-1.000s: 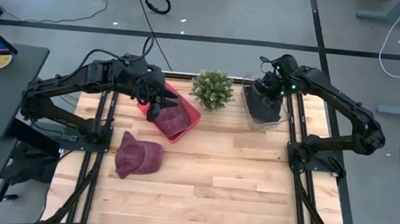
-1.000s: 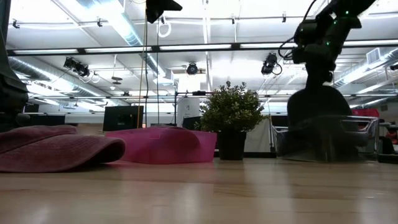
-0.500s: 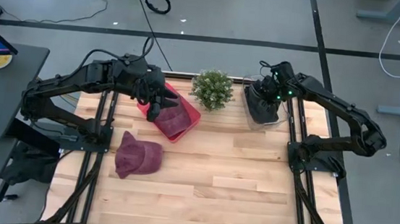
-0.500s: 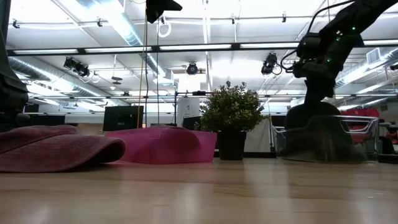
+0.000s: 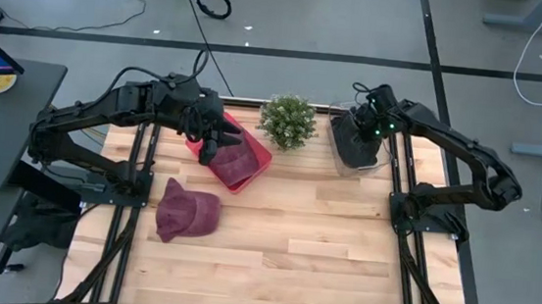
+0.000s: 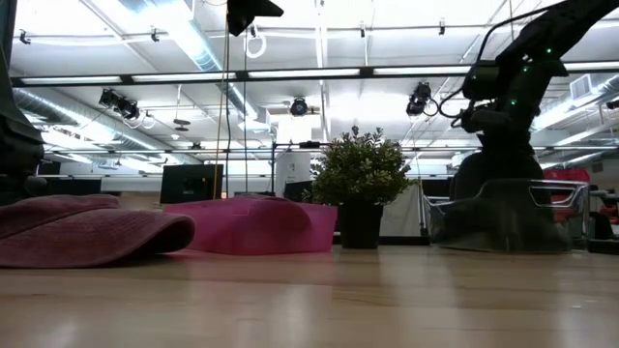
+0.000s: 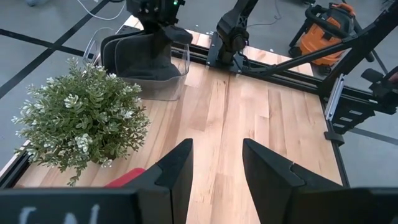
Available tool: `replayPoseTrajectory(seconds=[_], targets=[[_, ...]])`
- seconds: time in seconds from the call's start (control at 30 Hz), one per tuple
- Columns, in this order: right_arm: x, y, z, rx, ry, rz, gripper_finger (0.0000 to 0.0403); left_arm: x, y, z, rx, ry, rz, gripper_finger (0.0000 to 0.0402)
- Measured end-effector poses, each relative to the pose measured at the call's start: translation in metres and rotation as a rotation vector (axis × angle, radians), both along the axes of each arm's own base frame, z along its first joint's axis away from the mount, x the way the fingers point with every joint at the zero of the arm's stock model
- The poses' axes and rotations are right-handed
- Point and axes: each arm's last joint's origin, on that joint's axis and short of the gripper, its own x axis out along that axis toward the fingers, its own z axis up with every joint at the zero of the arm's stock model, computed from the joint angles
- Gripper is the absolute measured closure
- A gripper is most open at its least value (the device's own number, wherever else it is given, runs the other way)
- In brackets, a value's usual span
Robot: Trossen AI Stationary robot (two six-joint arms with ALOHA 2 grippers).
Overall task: Pick & Place hat
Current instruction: Put the black cap into the transparent bin, then put the red cap into the red bin
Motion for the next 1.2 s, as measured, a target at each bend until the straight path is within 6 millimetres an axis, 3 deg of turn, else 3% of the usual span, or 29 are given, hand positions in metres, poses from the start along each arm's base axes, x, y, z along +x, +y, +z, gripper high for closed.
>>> replayPoseTrajectory(seconds=[0.37,0.67,0.87,1.07,1.2], targets=[[0.001,0.000,0.049,-0.064,-0.058,0.018,0.0166,0.000,0.000,0.000,0.001,0.000,-0.001,0.0260],[-0.004,0.005,0.118,-0.156,-0.099,-0.013,0.0161,-0.001,0.000,-0.003,-0.004,0.031,-0.001,0.0260],[-0.006,0.030,0.163,-0.158,-0.224,0.020,0.0217,-0.003,-0.001,-0.006,-0.013,0.067,0.000,0.0259],[0.000,0.067,0.176,-0.048,-0.386,0.167,0.0377,-0.006,-0.001,-0.010,-0.088,0.120,0.046,0.0259],[0.010,0.085,0.182,-0.026,-0.448,0.212,0.0381,-0.011,-0.002,-0.017,-0.178,0.196,0.103,0.0259]])
